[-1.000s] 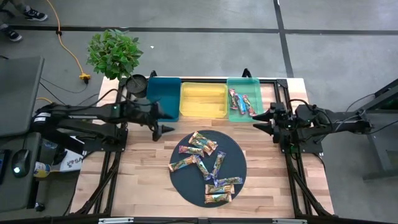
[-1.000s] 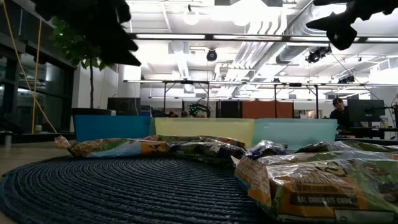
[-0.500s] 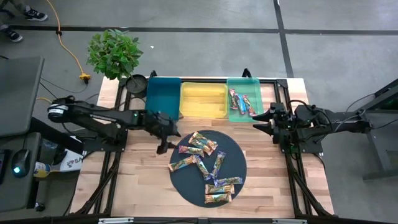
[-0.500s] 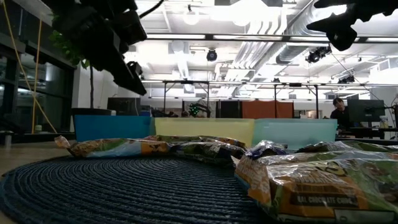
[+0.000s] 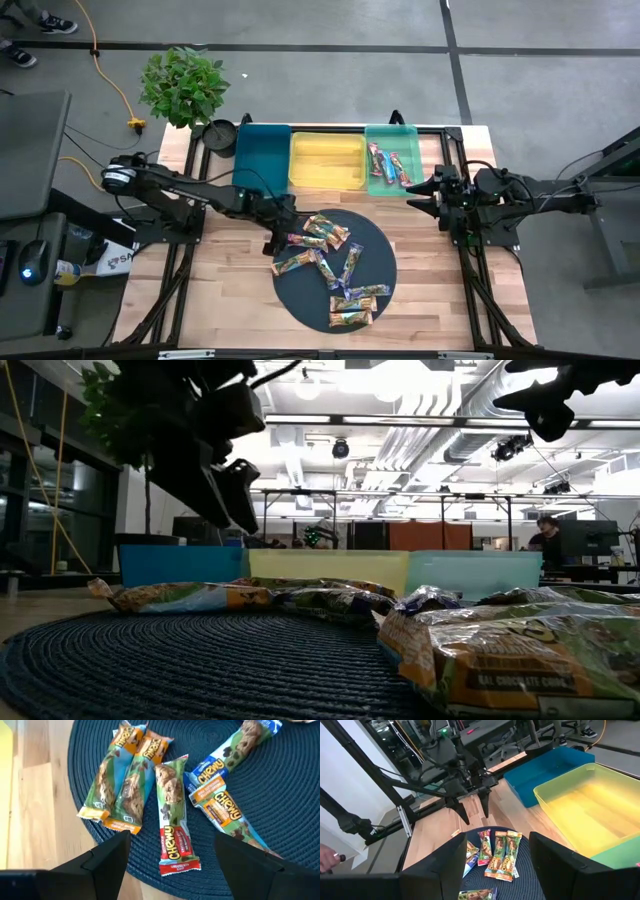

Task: Pick and place Granola Bars by type
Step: Put the red granola bar into the green bin

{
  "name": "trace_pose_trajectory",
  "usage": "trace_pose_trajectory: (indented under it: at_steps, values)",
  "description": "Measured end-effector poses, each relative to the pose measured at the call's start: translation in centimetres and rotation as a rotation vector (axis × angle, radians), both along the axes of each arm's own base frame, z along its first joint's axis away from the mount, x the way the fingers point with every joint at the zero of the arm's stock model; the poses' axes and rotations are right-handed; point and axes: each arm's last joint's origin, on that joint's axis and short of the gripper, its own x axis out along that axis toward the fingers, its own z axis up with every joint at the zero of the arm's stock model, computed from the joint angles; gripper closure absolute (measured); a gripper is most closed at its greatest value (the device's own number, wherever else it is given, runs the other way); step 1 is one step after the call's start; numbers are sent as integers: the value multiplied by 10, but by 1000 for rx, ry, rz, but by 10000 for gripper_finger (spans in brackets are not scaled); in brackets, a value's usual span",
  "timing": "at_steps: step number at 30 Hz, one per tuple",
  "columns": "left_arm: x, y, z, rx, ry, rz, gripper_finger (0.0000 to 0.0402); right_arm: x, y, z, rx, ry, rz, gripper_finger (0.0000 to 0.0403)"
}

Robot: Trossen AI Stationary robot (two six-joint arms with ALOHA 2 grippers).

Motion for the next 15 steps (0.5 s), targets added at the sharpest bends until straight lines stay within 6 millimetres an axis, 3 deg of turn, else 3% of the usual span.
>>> trace_pose_trajectory:
  at_steps: [15]
  values:
    - [15,0,-23,20,134,38,120,0,0,0,1,0,0,203]
